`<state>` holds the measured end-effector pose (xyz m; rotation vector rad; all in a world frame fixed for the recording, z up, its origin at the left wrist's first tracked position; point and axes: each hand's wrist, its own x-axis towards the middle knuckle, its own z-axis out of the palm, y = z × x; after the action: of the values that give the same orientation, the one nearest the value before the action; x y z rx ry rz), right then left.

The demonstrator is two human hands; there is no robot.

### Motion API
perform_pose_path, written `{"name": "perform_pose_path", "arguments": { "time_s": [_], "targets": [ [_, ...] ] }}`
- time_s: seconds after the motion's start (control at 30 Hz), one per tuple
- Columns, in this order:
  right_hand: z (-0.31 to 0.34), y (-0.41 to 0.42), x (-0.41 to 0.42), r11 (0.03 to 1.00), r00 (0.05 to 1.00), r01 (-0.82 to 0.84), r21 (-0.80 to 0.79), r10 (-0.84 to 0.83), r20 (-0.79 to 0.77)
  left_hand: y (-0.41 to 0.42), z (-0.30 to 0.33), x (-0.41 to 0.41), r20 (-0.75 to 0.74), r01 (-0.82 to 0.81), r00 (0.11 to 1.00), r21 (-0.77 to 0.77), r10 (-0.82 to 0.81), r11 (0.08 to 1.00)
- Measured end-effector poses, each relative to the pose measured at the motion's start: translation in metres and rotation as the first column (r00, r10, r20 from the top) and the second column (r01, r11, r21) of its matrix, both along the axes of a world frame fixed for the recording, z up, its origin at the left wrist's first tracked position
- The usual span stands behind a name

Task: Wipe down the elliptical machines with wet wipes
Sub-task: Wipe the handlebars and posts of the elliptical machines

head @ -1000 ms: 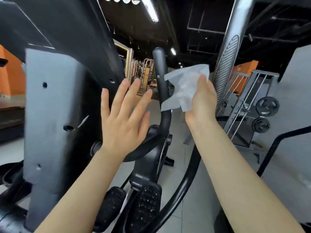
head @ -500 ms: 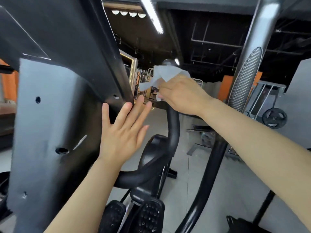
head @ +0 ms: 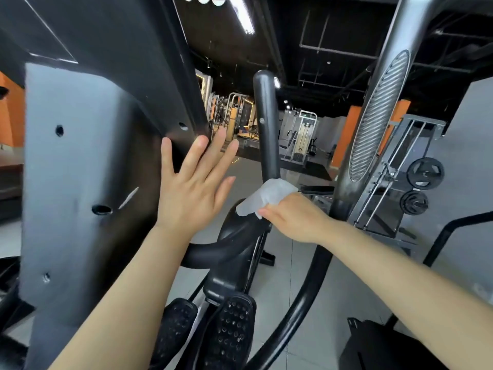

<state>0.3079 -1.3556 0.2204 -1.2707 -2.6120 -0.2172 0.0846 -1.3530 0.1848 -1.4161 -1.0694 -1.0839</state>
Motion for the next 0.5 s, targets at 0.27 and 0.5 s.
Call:
{"name": "perform_pose_path", "arguments": {
  "time_s": [0.27,0.5],
  "targets": [
    [0.069,-0.005,-0.014,0.925,0.990,-0.090,0.368,0.122,-0.064,-0.037,-0.023,0.025,0.208,0.233,0.954,-0.073,-0.214,0.970],
    [0.119,0.025,-0.048,0.858,0.992,-0.030,0.513,0.088,-0.089,-0.037,-0.023,0.025,0.266,0.219,0.947,-0.122,-0.181,0.968]
  ]
}}
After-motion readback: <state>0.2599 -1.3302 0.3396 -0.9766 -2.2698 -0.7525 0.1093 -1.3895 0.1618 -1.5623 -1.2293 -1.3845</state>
